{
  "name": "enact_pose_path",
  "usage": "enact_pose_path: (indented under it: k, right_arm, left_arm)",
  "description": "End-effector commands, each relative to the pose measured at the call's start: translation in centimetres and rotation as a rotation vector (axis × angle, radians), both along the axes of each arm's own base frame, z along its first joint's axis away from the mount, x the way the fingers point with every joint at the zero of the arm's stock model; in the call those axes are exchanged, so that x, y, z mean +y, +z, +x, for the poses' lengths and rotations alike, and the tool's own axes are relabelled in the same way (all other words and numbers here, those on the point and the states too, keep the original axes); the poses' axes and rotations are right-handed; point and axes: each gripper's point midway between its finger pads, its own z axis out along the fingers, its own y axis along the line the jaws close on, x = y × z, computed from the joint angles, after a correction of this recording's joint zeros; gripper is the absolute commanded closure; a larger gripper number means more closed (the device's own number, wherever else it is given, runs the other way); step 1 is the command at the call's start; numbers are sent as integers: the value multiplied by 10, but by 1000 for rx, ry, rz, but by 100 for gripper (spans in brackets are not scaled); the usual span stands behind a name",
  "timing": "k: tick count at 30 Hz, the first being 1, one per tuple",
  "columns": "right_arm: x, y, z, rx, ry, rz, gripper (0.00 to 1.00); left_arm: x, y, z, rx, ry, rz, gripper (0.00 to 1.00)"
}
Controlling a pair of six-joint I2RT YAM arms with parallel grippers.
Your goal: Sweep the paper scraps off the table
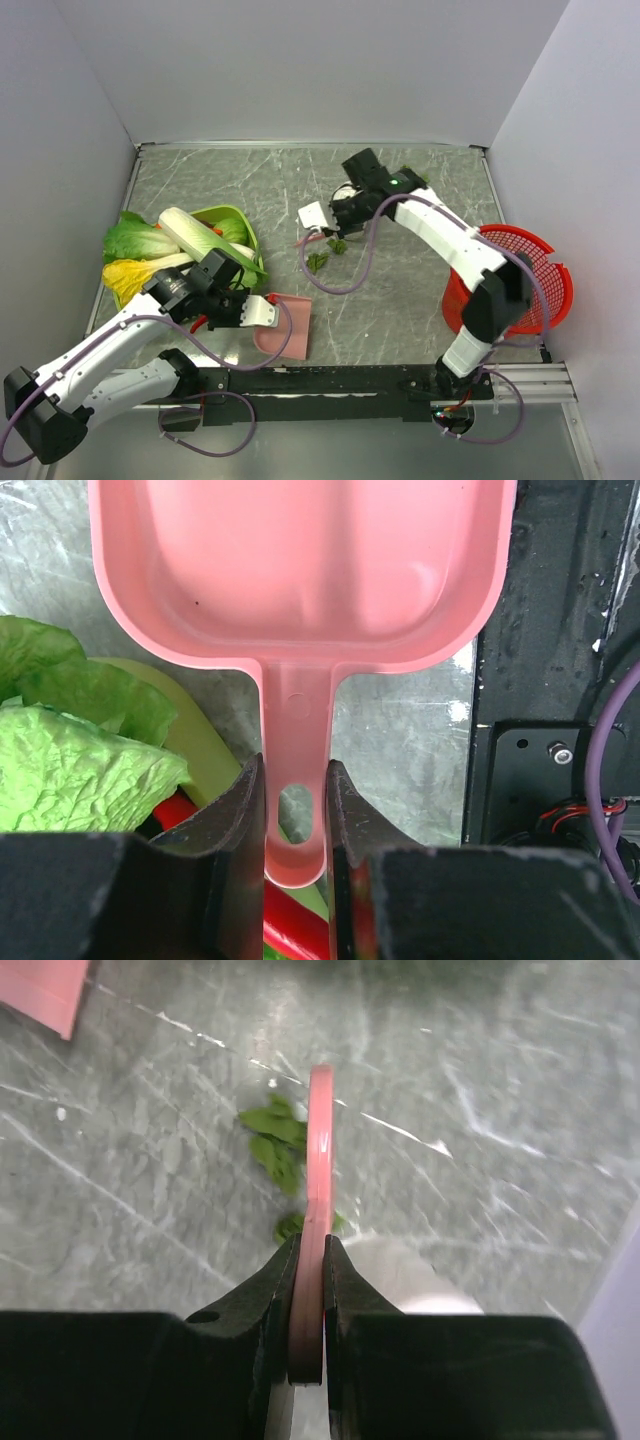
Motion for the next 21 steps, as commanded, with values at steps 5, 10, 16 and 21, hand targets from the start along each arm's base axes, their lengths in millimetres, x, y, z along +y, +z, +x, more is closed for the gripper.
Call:
enact_pose_path:
  k: [5,10,16,21]
  right_arm:
    - [30,24,46,-68,-246,258,100]
    - [32,6,84,-152,-392,305,100]
    - [2,-30,36,-103,-279,118,100]
    - [-39,-33,-30,29,-197,-21,100]
  left_arm:
    - [-7,5,2,35,20,-9,99]
    - [-8,2,0,66,4,6,99]
    - [-15,4,22,-8,2,18,99]
    - [-8,-4,27,-33,-44,73,99]
